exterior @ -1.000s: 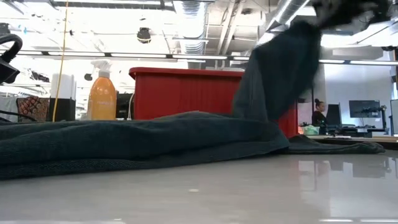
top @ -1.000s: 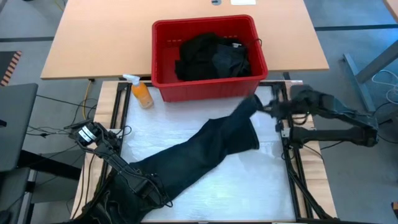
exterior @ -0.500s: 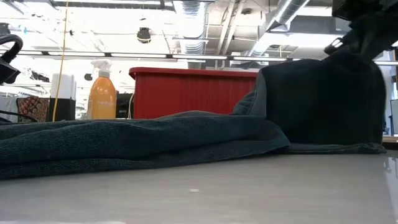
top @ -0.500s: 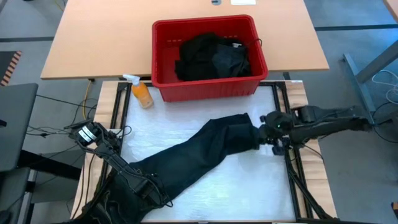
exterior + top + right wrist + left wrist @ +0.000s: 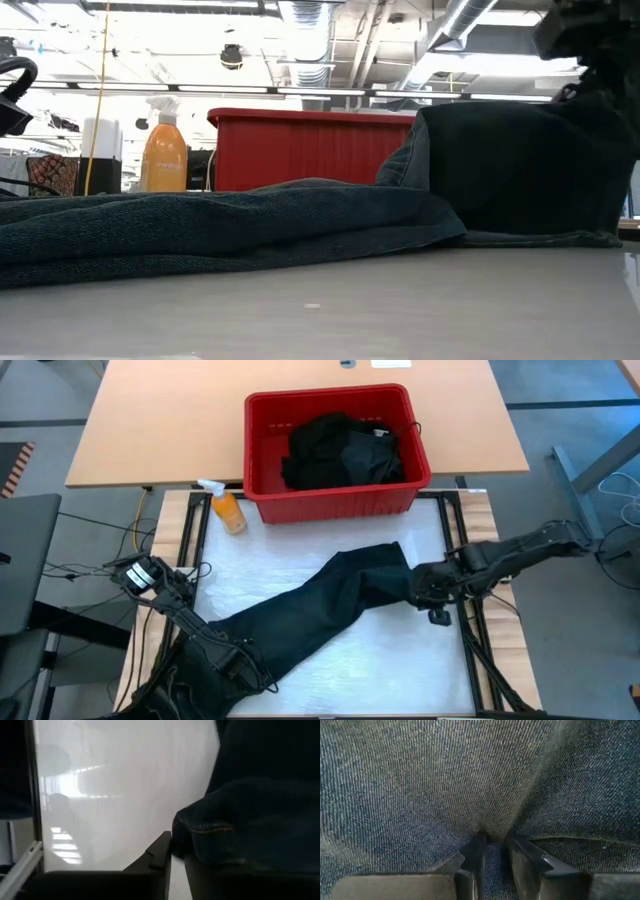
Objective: Fold Laundry from Bin
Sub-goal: Fold the dark blue pants
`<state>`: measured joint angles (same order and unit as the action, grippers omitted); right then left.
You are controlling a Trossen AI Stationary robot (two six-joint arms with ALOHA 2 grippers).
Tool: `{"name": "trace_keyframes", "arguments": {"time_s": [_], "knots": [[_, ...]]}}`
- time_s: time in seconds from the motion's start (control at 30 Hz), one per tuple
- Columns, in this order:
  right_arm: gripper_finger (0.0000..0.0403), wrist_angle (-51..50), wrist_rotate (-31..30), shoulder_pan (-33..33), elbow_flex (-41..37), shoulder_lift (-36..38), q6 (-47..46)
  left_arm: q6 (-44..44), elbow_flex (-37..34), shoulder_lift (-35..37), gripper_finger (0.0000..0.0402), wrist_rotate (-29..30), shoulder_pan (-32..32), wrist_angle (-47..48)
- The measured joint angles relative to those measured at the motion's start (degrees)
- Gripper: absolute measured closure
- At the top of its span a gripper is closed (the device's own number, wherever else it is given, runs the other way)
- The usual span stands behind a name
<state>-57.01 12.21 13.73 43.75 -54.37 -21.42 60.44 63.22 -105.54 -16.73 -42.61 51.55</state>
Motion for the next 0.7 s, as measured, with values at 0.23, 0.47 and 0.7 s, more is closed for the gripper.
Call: {"name": "trace_keyframes", "arguments": {"time_s": [0.23, 0.47, 0.7], "knots": [[0.0265, -8.85, 8.62, 4.28, 4.66, -2.83, -14.54, -0.8, 0.0, 0.0, 0.0331, 0.12, -0.32, 0.04], [0.0266, -15.81, 0.74, 7.53, 13.0, -2.21, -18.57, -3.58, 0.0, 0.0, 0.0331, -0.08, 0.26, 0.04], [0.0276, -8.79, -21.23, 6.99, 21.8, -1.66, -11.03, -3.3, 0.0, 0.0, 0.0331, 0.26, 0.17, 0.02]]}}
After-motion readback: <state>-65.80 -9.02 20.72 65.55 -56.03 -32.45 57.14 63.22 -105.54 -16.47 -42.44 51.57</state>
